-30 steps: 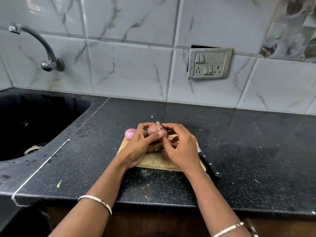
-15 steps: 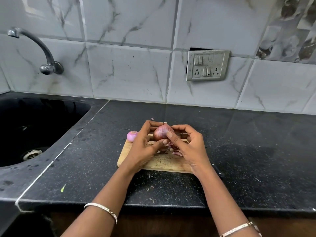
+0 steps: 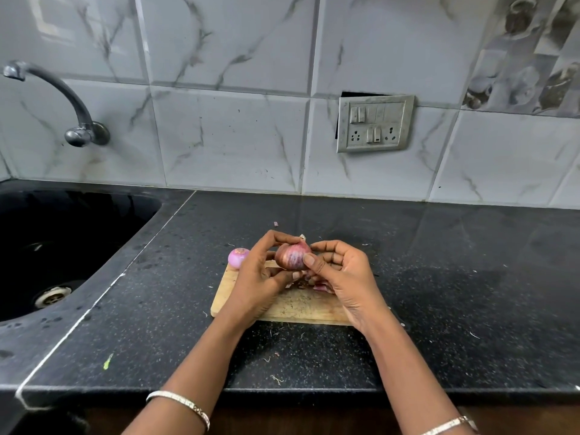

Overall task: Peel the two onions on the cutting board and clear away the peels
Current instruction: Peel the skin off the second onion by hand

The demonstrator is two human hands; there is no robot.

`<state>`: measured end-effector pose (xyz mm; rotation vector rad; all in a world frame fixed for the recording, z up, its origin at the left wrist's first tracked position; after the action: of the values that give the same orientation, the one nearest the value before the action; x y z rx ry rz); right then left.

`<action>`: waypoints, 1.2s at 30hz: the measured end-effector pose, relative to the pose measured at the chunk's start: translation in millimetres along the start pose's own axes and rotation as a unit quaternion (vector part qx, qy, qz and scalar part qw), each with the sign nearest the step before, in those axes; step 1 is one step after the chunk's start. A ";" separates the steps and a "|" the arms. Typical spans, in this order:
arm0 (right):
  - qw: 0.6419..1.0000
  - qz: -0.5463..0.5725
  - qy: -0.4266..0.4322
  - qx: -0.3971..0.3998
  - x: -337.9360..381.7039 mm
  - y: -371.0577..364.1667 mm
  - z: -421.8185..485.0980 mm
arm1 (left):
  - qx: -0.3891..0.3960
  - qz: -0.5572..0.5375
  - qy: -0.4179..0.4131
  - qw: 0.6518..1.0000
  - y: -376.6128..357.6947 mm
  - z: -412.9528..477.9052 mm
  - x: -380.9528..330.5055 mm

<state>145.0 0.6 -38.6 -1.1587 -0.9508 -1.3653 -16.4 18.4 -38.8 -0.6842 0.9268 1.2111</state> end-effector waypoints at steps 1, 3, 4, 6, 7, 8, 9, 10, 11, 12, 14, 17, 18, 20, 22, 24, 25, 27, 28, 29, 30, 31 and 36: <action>1.000 0.001 0.000 0.000 -0.5 0.0 0.2 | 0.000 0.000 0.001 1.000 0.4 0.0 0.1; 1.000 -0.003 0.005 -0.004 -0.9 0.8 0.9 | 0.001 0.004 -0.001 1.000 0.2 0.2 -0.3; 1.000 -0.007 0.009 -0.005 -0.9 2.0 1.3 | 0.002 0.003 -0.002 1.000 -0.9 0.4 -0.3; 1.000 -0.011 0.015 -0.010 -0.3 1.2 1.7 | 0.003 -0.011 0.007 1.000 1.1 0.6 0.6; 1.000 -0.012 0.018 -0.013 0.2 1.4 1.7 | 0.003 -0.019 0.012 1.000 1.7 0.7 1.6; 1.000 -0.014 0.022 -0.016 0.9 2.4 2.0 | 0.005 -0.023 0.015 1.000 1.2 1.0 2.0; 0.999 -0.018 0.023 -0.017 1.3 3.2 1.7 | 0.006 -0.021 0.014 1.000 0.3 0.7 1.7; 0.999 -0.019 0.023 -0.016 1.2 3.4 1.3 | 0.006 -0.015 0.012 1.000 -0.4 0.3 1.0; 0.999 -0.019 0.021 -0.013 0.8 3.5 1.0 | 0.006 -0.009 0.009 1.000 -0.9 0.0 0.0; 1.000 -0.019 0.021 -0.010 0.3 2.9 0.7 | 0.004 -0.006 0.007 1.000 -0.7 -0.1 -0.4; 1.000 -0.019 0.024 -0.004 1.0 1.7 -0.4 | 0.000 -0.007 0.011 1.000 0.4 -0.1 0.4; 1.000 0.000 0.021 0.002 2.6 1.5 -1.6 | -0.004 -0.010 0.019 1.000 0.9 -0.4 1.5; 1.000 0.005 0.019 0.009 3.1 1.0 -1.7 | -0.004 -0.009 0.018 1.000 0.7 -0.4 1.5; 0.999 0.007 0.020 0.025 3.8 -1.6 -2.8 | -0.013 -0.014 0.020 1.000 1.7 -0.4 2.5; 0.999 -0.006 0.034 0.022 6.6 -1.4 -3.3 | -0.025 -0.031 0.032 0.999 3.5 0.4 7.1; 0.998 -0.024 0.056 0.002 10.9 1.6 -4.0 | -0.030 -0.043 0.048 0.997 4.7 1.0 11.6; 0.998 -0.031 0.061 -0.001 12.3 2.3 -4.3 | -0.033 -0.046 0.054 0.997 4.9 1.2 12.6; 0.997 -0.053 0.063 0.012 12.8 0.2 -4.3 | -0.035 -0.045 0.057 0.997 4.9 1.5 13.1; 0.994 -0.073 0.072 0.024 13.1 -2.1 -4.3 | -0.034 -0.043 0.057 0.997 4.9 1.5 13.2; 0.991 -0.096 0.086 0.032 13.8 -4.3 -4.8 | -0.034 -0.041 0.057 0.997 5.1 1.3 13.0; 0.988 -0.115 0.099 0.032 14.6 -5.6 -5.0 | -0.034 -0.041 0.058 0.997 5.6 1.6 13.5; 0.987 -0.122 0.104 0.025 15.4 -5.0 -5.2 | -0.031 -0.042 0.059 0.997 5.9 1.8 13.8; 0.991 -0.076 0.106 0.020 17.4 -0.2 -4.9 | -0.015 -0.101 0.079 0.992 2.1 1.5 11.6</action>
<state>144.7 -7.9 -22.6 -0.9056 -0.9228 -1.5517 -17.2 25.7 -48.1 -0.8863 0.9474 1.0046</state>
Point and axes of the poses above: each hand's wrist, its own z-axis towards the middle knuckle, its own y-axis out of the back of the hand, x = y × z, the point moved 6 cm from there along z, towards the middle knuckle, and after that the axes turned 1 degree about -x, right-handed, at the moved point
